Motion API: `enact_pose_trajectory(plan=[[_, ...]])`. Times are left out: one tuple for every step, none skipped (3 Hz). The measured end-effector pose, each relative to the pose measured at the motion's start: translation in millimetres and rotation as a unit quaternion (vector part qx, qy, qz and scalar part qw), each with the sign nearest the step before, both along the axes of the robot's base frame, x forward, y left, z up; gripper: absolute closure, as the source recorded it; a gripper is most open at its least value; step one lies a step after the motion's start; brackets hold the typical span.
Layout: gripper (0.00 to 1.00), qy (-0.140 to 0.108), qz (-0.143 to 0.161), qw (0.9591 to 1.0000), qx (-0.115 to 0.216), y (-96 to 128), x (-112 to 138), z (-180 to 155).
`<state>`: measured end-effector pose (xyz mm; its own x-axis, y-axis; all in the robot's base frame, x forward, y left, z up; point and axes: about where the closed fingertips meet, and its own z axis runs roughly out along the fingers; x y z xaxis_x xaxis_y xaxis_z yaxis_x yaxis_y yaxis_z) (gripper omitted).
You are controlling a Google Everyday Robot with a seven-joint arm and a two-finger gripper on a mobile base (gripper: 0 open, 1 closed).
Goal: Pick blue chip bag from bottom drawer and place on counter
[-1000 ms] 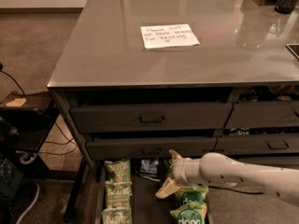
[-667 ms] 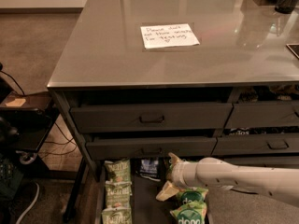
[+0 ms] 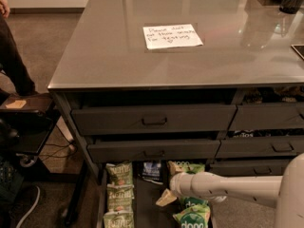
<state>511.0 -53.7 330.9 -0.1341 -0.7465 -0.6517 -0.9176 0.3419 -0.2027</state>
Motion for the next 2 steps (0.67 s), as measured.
enact_pose_trajectory(plan=[[0.00,-0.002,-0.005,0.9999,0.011,12.0,10.6,-30.6],[0.00,0.010,-0.034,0.9984,0.044,25.4,41.6,-85.9]])
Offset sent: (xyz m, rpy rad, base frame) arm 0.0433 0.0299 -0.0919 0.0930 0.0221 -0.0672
